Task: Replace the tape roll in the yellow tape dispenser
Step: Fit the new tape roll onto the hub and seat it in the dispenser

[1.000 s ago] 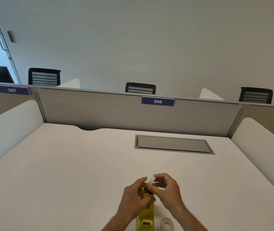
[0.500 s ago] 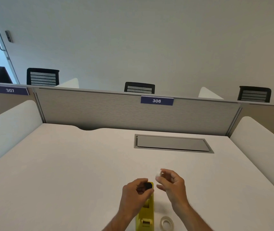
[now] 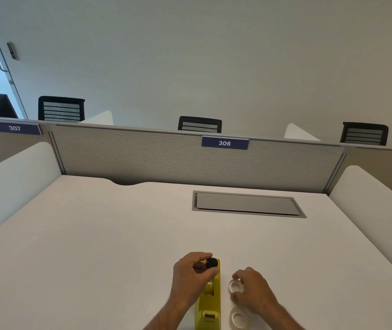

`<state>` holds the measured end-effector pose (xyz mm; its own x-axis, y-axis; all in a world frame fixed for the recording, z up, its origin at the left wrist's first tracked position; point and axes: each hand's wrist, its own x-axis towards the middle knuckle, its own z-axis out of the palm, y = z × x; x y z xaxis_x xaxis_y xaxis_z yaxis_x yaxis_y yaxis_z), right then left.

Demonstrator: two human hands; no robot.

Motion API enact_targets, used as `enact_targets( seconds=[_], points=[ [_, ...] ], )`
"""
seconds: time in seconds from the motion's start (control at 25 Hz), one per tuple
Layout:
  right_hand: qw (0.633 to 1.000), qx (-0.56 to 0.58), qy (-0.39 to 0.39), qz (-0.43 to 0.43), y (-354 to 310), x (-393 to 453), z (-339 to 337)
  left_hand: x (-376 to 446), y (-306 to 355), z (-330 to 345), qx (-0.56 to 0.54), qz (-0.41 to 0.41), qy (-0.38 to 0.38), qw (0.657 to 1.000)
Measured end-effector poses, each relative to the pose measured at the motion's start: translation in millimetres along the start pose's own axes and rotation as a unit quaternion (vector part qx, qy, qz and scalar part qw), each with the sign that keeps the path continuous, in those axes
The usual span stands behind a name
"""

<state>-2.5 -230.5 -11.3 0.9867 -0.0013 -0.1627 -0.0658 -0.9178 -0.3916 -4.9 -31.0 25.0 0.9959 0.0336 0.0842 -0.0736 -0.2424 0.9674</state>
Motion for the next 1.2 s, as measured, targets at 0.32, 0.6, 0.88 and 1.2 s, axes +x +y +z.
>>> enact_targets(
  seconds=[0.32,0.6,0.88,1.2],
  points=[
    [0.997,0.064,0.025,-0.029,-10,-21,-18,0,0,1,-0.005,-0.019,0.001,1.000],
    [0.984,-0.049,-0.104,-0.137,-17,-50,-32,1,4,1,-0.021,-0.021,-0.002,1.000],
    [0.988,0.021,-0.109,-0.108,-11,-46,-24,1,4,-1,-0.060,-0.039,-0.003,0.997],
    [0.888,0.458,0.012,-0.032,-10,-27,-31,0,3,2,-0.095,-0.073,-0.015,0.993]
  ],
)
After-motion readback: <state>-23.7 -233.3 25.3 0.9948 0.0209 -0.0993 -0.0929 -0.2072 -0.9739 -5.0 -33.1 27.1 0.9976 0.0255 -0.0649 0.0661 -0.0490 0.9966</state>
